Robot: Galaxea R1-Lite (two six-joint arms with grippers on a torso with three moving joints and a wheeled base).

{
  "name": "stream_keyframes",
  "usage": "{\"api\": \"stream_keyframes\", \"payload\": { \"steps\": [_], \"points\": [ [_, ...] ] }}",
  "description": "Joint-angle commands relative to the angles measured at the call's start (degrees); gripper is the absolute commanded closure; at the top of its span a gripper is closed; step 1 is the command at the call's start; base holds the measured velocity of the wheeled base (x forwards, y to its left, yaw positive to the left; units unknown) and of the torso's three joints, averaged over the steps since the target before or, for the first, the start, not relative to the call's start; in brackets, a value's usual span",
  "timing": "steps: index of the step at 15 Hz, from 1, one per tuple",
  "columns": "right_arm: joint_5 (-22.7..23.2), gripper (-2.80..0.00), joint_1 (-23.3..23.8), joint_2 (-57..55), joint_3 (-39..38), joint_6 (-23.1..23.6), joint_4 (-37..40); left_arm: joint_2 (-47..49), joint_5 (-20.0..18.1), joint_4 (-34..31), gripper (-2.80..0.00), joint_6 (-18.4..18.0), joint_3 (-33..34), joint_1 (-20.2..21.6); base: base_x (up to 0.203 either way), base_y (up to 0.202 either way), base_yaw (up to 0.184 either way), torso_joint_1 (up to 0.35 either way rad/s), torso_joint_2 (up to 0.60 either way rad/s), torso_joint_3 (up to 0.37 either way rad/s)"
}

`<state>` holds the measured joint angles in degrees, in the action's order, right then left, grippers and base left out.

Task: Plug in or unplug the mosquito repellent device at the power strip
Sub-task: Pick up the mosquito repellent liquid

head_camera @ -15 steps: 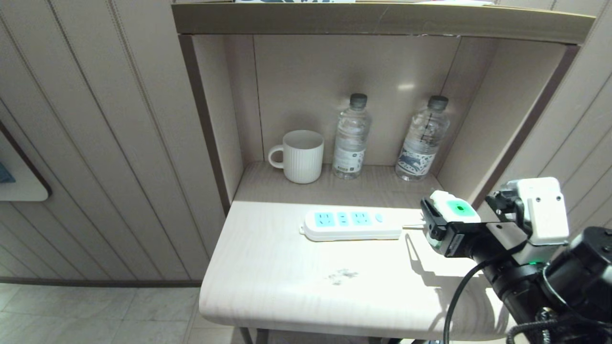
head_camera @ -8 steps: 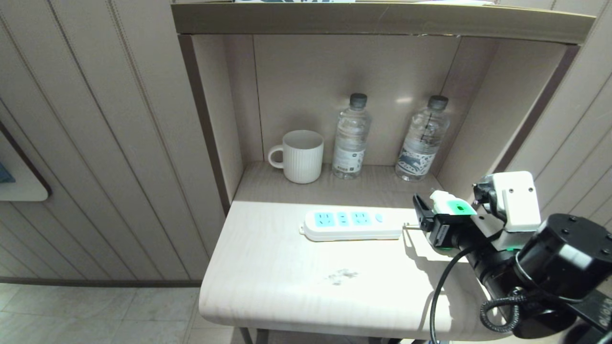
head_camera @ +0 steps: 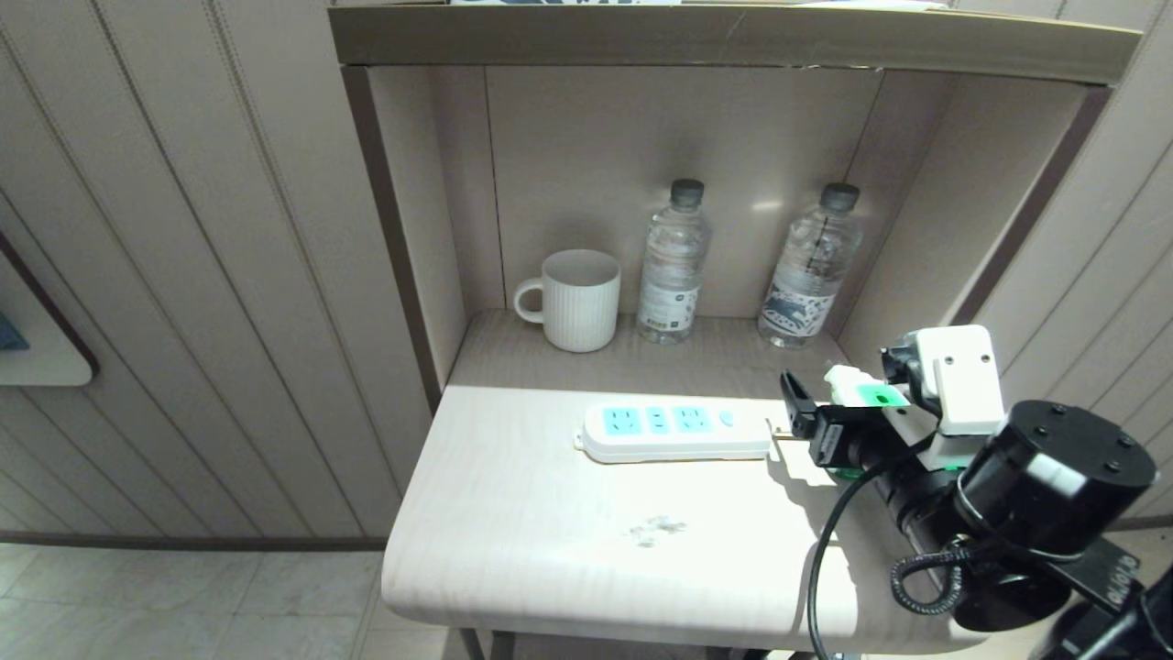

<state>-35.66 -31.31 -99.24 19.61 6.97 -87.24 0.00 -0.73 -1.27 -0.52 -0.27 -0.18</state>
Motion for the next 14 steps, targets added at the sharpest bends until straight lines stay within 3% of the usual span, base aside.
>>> {"api": "stream_keyframes", "payload": {
  "steps": [1,10,11,14],
  "points": [
    [-0.11,-2.80,0.43,-0.41,0.07,-0.01,-2.72,0.09,-0.06,0.04,0.00,0.00,0.00,0.01,0.000,0.000,0.000,0.000,0.00,0.000],
    [-0.11,-2.80,0.72,-0.77,0.60,-0.03,-2.72,0.09,0.03,-0.05,0.00,0.00,0.00,0.01,0.000,0.000,0.000,0.000,0.00,0.000],
    [-0.11,0.00,0.72,-0.69,0.51,-0.03,-2.72,0.09,-0.06,-0.05,0.00,0.00,0.00,0.01,0.000,0.000,0.000,0.000,0.00,0.000],
    [-0.03,0.00,0.72,-0.77,-0.07,-0.12,-2.72,0.09,0.03,-0.05,0.00,0.01,0.00,0.01,0.000,0.000,0.000,0.000,0.00,0.000]
  ]
}}
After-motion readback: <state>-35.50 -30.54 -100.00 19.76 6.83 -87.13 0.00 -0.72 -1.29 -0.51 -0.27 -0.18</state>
